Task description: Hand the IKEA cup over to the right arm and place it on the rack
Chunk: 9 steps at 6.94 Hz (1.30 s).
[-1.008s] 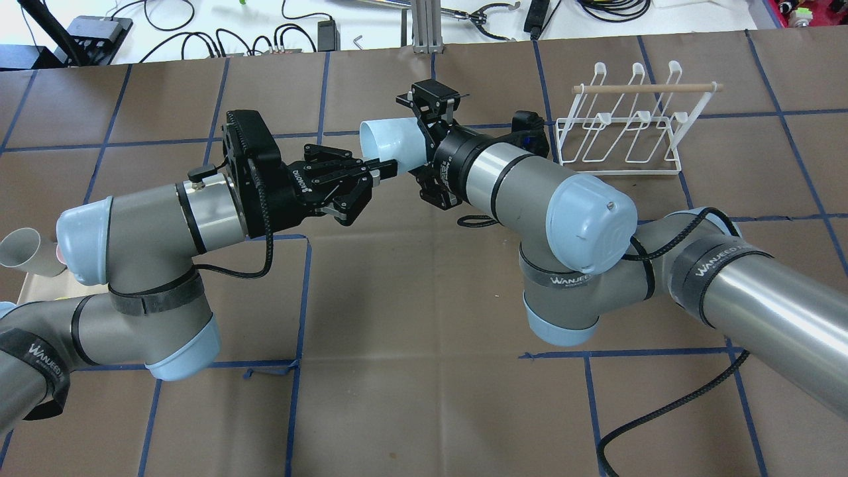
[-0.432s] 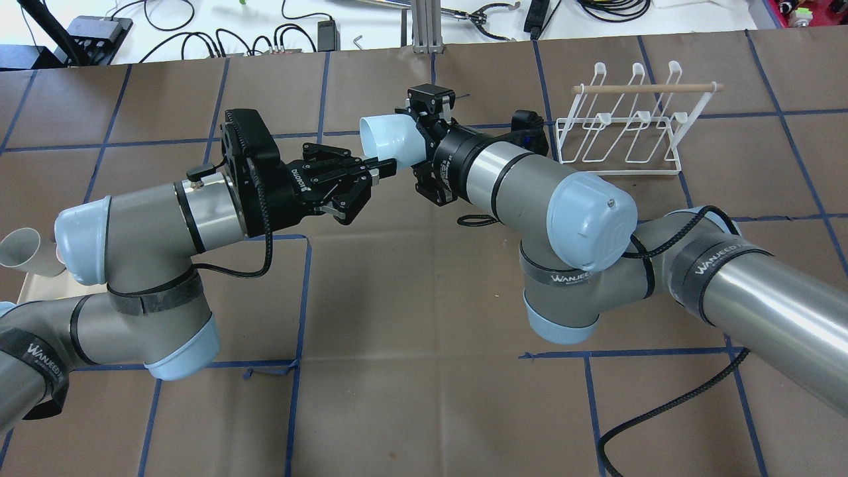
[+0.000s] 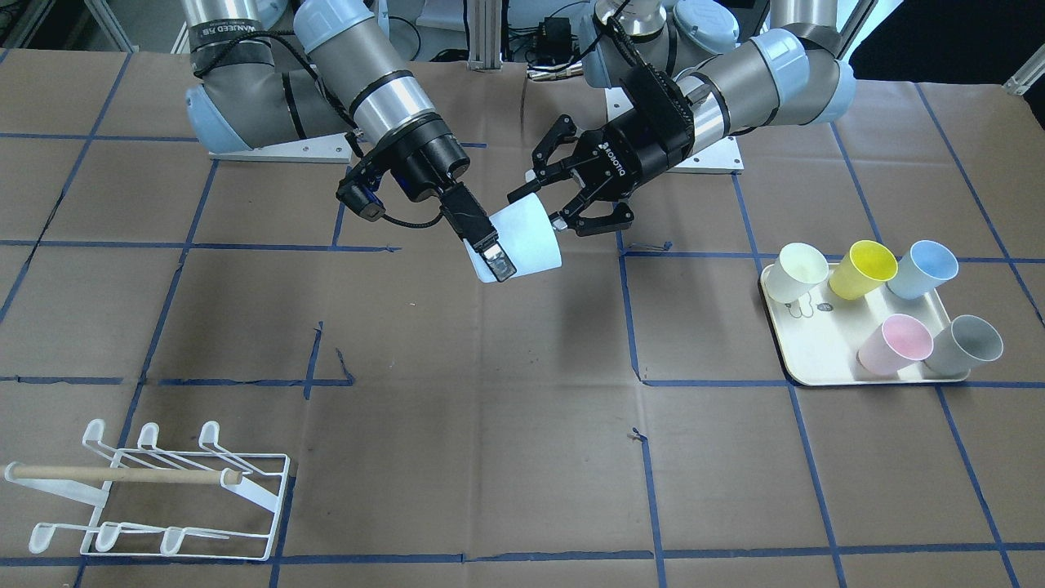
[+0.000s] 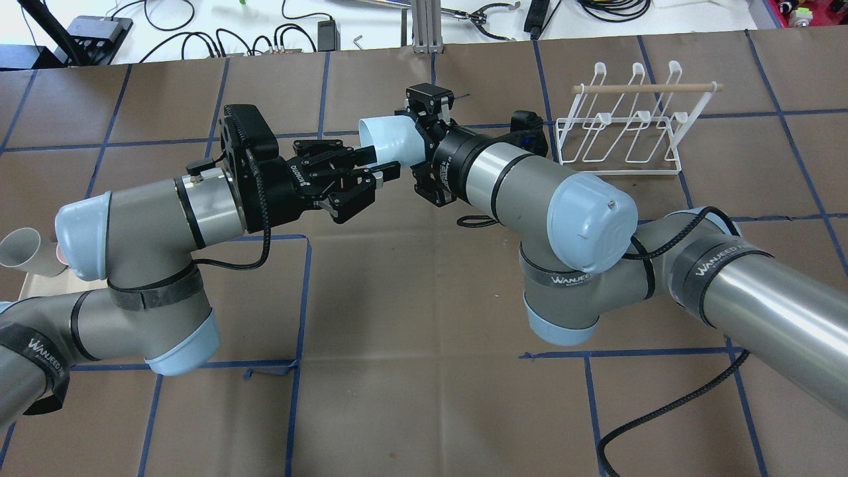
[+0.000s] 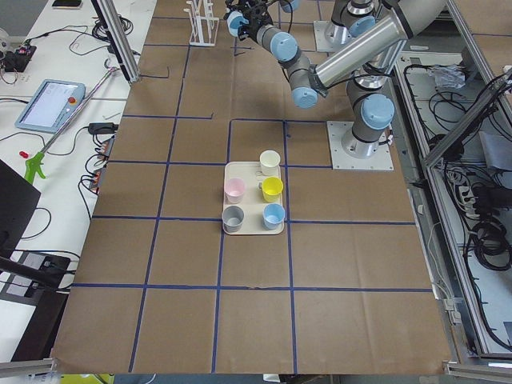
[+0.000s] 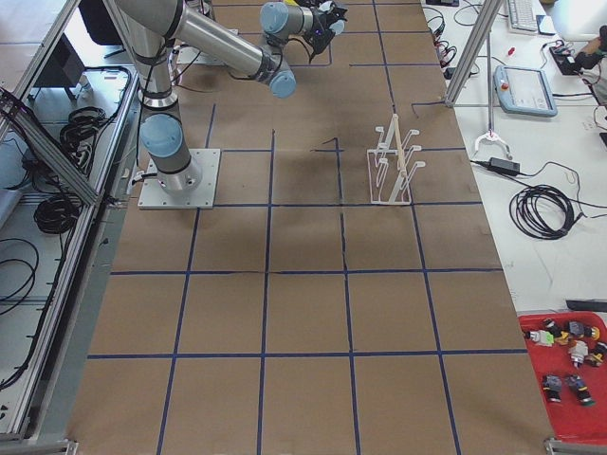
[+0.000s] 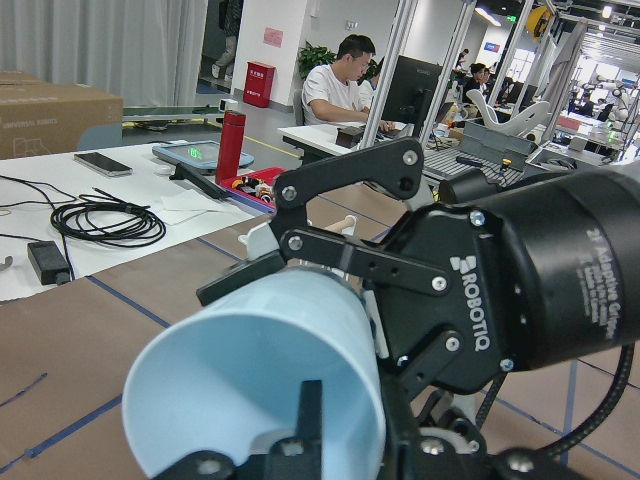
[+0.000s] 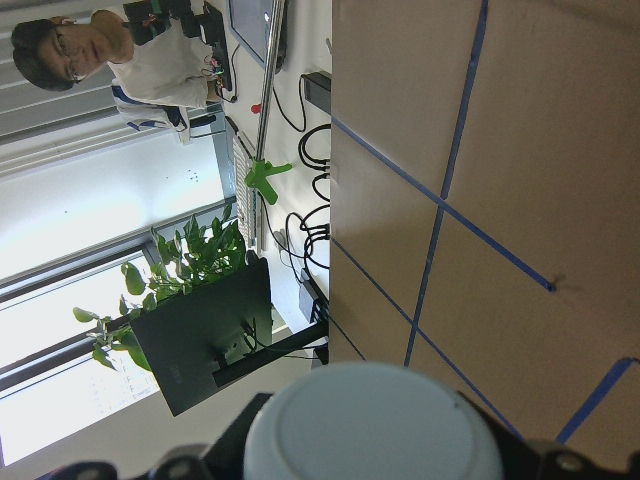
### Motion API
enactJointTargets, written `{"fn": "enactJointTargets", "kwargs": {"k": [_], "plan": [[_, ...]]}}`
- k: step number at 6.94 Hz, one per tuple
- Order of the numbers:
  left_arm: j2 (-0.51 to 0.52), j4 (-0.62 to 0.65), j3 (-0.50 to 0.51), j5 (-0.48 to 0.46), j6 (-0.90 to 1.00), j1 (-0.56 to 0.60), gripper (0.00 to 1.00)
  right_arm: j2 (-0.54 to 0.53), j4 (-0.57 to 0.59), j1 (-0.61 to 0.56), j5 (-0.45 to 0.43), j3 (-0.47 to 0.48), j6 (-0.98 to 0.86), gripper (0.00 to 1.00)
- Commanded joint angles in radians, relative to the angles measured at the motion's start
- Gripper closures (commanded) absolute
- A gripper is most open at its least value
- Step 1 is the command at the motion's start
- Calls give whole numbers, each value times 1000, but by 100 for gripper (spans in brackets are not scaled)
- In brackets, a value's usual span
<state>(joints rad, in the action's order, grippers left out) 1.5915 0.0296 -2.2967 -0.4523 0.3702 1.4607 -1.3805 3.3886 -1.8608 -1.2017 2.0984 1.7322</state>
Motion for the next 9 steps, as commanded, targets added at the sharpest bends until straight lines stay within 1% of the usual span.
{"fn": "enactJointTargets", "kwargs": {"k": [1,2,3,4,5,6,7,8,9], "plan": [[-5,1,2,-3,-25,-23,1,0,0,0,2,0,-3,64],[-14,0,-1,-3,-27,-74,1,1,0,0,4,0,-8,68],[-21,-2,-4,10,-27,-150,1,5,2,0,5,-1,-10,73],[-22,-2,-3,12,-28,-199,1,6,3,2,5,-3,-22,79],[-21,-11,-1,-3,-51,-210,1,15,9,14,5,-6,-66,80],[-18,-16,5,-82,-145,-209,1,32,14,32,4,-18,-95,80],[-10,-16,6,-296,-248,-198,1,53,9,87,4,-65,-199,81],[10,-54,29,-476,-287,-180,1,63,8,135,4,-102,-382,84],[-2,-212,72,-612,-289,-133,1,78,8,153,4,-127,-571,87]]}}
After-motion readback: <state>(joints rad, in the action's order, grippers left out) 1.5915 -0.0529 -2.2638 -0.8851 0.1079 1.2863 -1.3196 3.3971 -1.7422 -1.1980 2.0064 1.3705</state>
